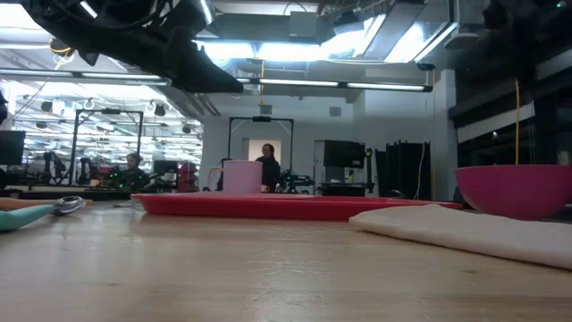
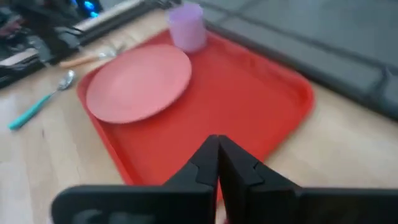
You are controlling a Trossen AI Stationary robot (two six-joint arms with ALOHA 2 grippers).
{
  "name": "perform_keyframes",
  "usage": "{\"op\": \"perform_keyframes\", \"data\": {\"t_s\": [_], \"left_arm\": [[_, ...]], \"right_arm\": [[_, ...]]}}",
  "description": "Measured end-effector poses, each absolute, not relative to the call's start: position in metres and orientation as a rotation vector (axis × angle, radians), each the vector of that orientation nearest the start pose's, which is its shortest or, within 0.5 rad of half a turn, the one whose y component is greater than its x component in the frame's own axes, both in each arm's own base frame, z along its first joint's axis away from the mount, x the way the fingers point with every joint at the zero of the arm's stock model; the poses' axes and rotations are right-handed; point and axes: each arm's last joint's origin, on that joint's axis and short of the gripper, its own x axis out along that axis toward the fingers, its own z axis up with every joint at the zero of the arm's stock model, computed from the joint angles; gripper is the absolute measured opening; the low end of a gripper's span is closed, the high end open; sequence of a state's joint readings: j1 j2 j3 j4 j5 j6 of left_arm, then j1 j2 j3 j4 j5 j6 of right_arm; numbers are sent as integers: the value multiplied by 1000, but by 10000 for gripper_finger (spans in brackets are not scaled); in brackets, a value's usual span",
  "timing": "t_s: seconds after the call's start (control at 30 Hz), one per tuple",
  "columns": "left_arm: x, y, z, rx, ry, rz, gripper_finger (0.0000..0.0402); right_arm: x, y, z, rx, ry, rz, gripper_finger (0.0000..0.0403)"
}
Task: Set up tray
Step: Put the dark pink bowl on the light pink plate
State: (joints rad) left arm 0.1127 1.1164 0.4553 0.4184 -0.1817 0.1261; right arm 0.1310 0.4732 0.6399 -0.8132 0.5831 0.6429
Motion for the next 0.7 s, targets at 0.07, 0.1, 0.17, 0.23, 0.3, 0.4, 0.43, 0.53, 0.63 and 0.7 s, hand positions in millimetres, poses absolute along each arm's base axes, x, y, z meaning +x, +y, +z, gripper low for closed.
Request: {"op": "perform_keyframes", "data": {"t_s": [0.07,0.1,0.17,0.23,0.3,0.4,0.43,0.53,0.63,0.7], "left_arm": [[226,31,214,133,265,267,37],[226,30,214,132,264,261,36],[226,30,215,140,260,257,34],[226,30,215,164,257,255,32],[226,30,216,181,248,254,31],[227,30,218,196,232,254,31],[227,30,218,198,231,253,31],[227,30,219,199,226,254,31],[227,30,219,198,224,254,31],[227,30,220,199,212,255,31]], "right_arm": [[87,-5,272,435,477,-649,11],[86,-5,274,465,486,-671,8],[83,-7,277,522,512,-717,5],[79,-8,280,579,550,-758,5],[74,-9,284,627,594,-806,8],[68,-12,290,667,653,-895,10],[67,-13,292,682,669,-916,9],[68,-15,297,709,726,-941,6],[71,-17,298,723,786,-939,7],[73,-19,298,733,816,-934,11]]}}
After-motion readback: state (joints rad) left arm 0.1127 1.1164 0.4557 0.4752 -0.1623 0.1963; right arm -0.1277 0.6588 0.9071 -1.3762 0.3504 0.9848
